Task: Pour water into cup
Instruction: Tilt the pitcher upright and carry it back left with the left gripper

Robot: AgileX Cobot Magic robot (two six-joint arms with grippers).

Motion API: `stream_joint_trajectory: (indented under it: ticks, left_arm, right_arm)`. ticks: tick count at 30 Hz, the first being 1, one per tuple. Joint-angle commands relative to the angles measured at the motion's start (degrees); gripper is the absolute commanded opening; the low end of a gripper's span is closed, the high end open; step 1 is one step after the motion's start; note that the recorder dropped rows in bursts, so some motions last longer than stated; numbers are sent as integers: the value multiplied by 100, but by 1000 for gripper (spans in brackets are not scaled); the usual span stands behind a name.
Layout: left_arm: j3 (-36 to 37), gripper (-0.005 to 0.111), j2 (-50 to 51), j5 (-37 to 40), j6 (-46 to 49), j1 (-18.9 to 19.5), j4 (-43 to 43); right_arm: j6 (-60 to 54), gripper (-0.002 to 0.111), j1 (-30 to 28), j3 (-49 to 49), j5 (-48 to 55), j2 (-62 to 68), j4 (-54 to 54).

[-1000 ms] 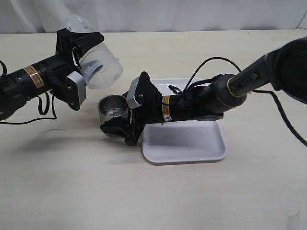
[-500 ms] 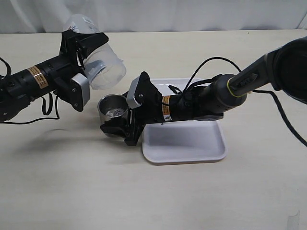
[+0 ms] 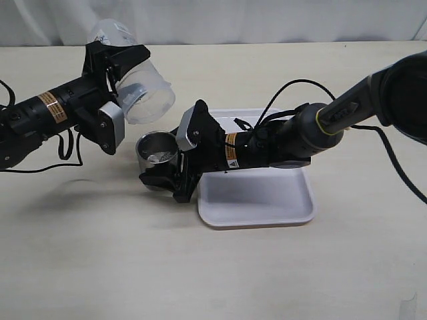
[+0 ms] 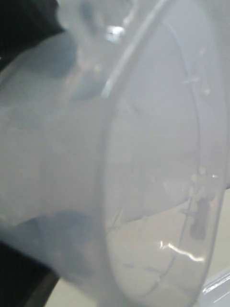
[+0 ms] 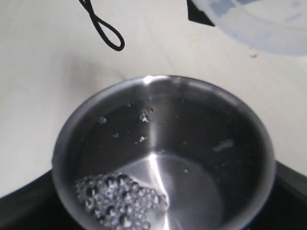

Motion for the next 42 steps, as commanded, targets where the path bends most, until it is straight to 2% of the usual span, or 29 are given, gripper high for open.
stream_joint_trajectory:
  ticks: [1,13,17,25,28,33,38,42]
  left_arm:
    - [-34,0,-11,-182,-154,-30,-66]
    - [32,0,-11,-182,-1537,-30,-151]
    - [32,0,-11,-182,-2979,-30,-750]
    - [-44,0,-11,-182,-6649,1,-3307]
    - [-301,0,-11,-182,-7846,144,-3348]
    - [-1052,0,9,1119,-9240,402,-3311]
    - [-1563,0,13,1944,-9687,513,-2773]
    - [-1633,0,157,1916,-9703,513,-2612]
  right_arm:
    - [28,4,4,-1,25,-64,-11]
    - [28,4,4,-1,25,-64,-11]
    - [28,4,4,-1,25,-64,-11]
    - [28,4,4,-1,25,-64,-11]
    - [28,4,4,-1,25,-64,-11]
    - [28,4,4,-1,25,-64,-11]
    - [28,4,4,-1,25,-64,-11]
    - [28,4,4,-1,25,-64,-11]
